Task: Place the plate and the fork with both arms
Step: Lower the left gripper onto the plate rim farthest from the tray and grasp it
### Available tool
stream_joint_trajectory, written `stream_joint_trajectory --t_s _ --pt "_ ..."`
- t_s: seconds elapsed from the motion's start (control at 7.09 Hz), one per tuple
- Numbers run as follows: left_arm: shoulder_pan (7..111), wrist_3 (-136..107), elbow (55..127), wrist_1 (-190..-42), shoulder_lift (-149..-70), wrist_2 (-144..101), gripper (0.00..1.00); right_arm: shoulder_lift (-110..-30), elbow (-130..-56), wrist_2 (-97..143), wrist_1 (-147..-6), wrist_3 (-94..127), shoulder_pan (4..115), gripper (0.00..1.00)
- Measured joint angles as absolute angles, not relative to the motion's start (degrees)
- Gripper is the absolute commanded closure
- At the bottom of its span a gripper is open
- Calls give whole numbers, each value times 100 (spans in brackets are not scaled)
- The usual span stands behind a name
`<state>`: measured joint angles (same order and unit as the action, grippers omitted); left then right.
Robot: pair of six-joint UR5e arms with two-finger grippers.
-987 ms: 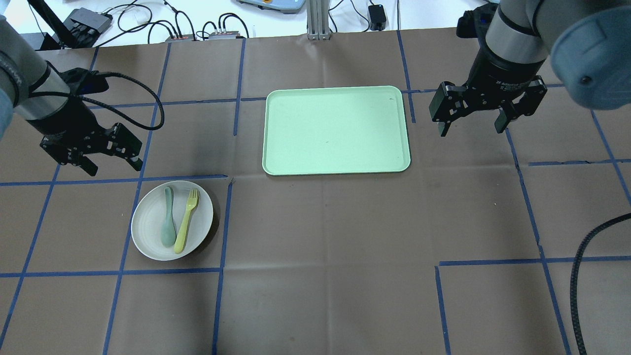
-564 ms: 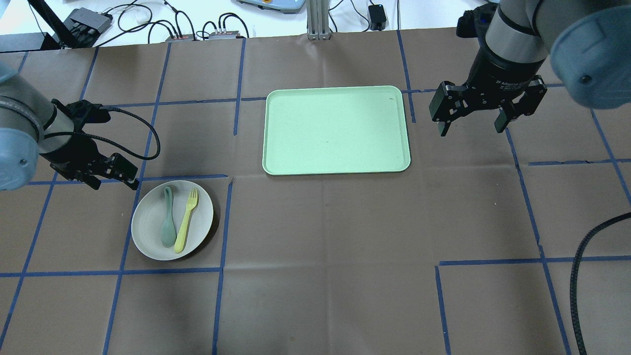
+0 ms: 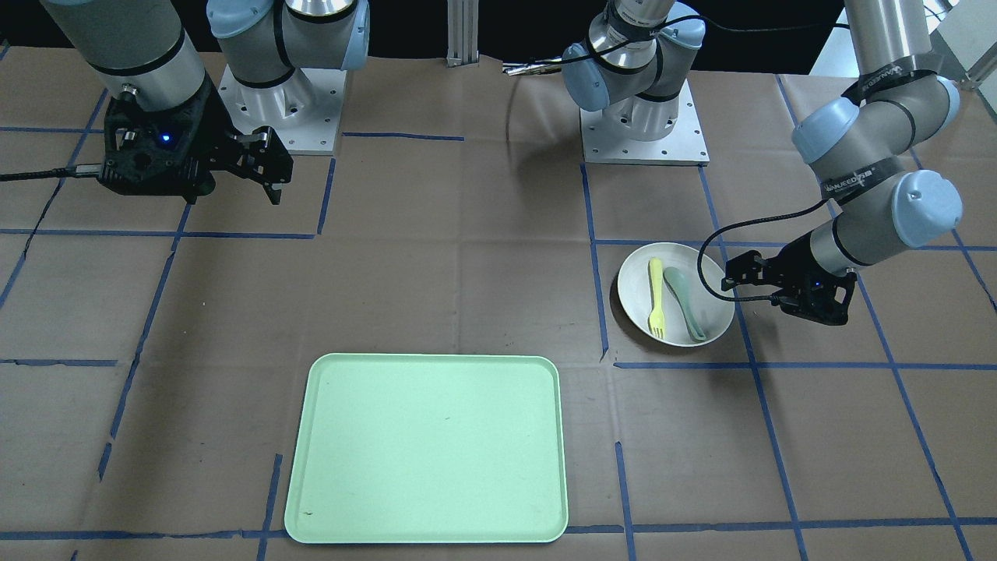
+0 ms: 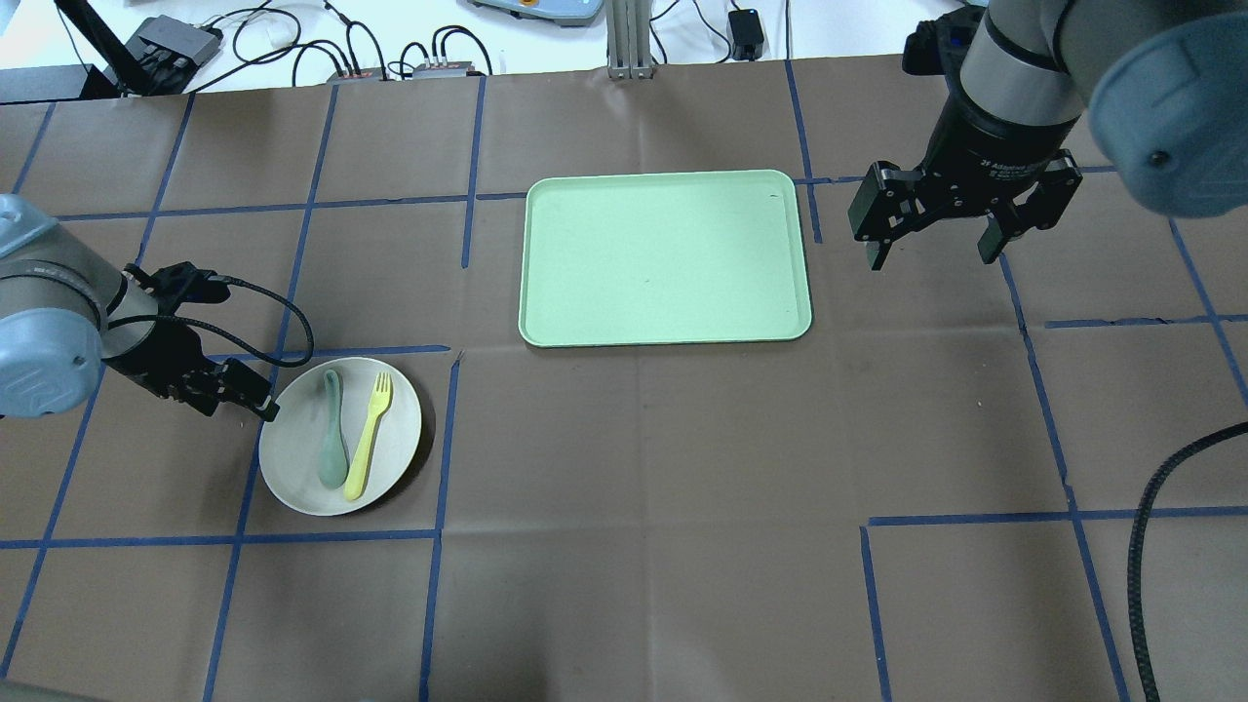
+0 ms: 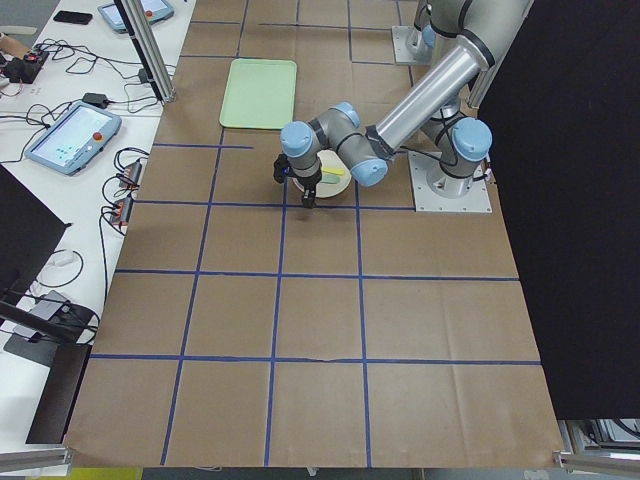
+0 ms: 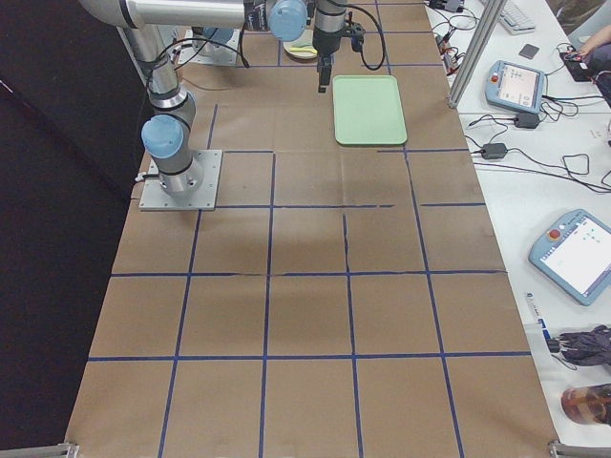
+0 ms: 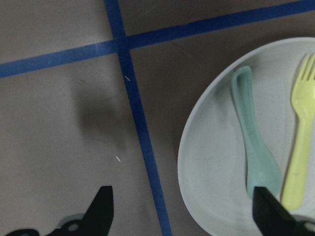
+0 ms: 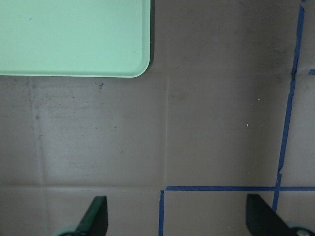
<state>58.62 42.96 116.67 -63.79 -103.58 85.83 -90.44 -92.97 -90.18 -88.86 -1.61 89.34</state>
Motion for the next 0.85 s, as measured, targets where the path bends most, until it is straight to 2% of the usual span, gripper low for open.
stream_joint_trajectory --t_s 0.14,0.56,0.85 --pt "5813 4342 11758 -6320 -10415 8531 13 -9044 -9294 -9018 -8886 -159 8932 0" --pt "5784 4338 11833 -6223 -10502 8485 58 -9044 -9292 -9019 -8884 -164 8933 0" --pt "5783 4310 11838 -6222 -10513 8451 70 -9044 -9290 -9020 -8882 -163 8930 0"
